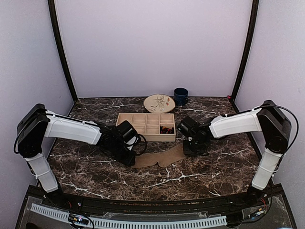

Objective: Roll the socks
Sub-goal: Move the sock to the center of the board, then pick up the sock from the center of the board.

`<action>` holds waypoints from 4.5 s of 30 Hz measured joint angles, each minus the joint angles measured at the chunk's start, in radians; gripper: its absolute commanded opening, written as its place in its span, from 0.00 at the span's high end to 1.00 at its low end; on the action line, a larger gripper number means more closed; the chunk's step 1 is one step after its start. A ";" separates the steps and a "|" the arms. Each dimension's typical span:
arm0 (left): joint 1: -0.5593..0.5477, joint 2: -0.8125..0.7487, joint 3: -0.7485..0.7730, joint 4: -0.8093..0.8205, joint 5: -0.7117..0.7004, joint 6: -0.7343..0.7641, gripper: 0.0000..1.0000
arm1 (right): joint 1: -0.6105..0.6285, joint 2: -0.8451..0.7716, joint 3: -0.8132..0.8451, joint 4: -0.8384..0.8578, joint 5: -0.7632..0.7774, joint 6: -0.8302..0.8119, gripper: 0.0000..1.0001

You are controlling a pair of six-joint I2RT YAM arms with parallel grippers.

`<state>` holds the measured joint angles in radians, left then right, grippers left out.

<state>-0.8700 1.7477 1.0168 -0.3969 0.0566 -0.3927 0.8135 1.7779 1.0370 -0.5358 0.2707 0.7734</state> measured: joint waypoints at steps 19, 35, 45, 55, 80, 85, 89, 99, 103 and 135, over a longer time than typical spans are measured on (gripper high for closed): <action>-0.095 0.063 0.089 -0.072 0.079 0.015 0.75 | -0.077 0.143 0.192 -0.074 0.125 -0.159 0.61; -0.123 0.072 0.116 -0.095 0.093 0.033 0.75 | -0.100 0.152 0.238 -0.116 0.202 -0.224 0.42; -0.123 -0.085 0.144 -0.132 0.002 0.029 0.74 | -0.079 0.041 0.273 -0.117 0.232 -0.241 0.36; -0.082 -0.159 0.081 -0.133 -0.116 -0.013 0.73 | 0.127 0.014 0.302 -0.116 0.284 -0.253 0.35; 0.119 -0.458 -0.176 -0.095 -0.196 -0.375 0.17 | 0.433 0.148 0.481 -0.013 0.183 -0.499 0.36; 0.120 -0.484 -0.165 -0.129 -0.233 -0.430 0.17 | 0.439 0.127 0.398 0.054 0.140 -0.578 0.37; 0.119 -0.486 -0.141 -0.178 -0.264 -0.451 0.18 | 0.442 0.109 0.349 0.091 0.119 -0.619 0.39; 0.120 -0.465 -0.078 -0.248 -0.305 -0.422 0.14 | 0.459 0.151 0.413 0.112 0.088 -0.660 0.37; 0.120 -0.443 -0.078 -0.233 -0.305 -0.363 0.13 | 0.467 0.234 0.505 0.107 0.093 -0.637 0.37; 0.161 -0.490 -0.154 -0.155 -0.331 -0.323 0.14 | 0.475 0.367 0.544 0.002 0.126 -0.589 0.35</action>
<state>-0.7094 1.2575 0.8627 -0.5518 -0.2741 -0.7162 1.2888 2.1448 1.5806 -0.5339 0.3969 0.1848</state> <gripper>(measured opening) 0.865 0.649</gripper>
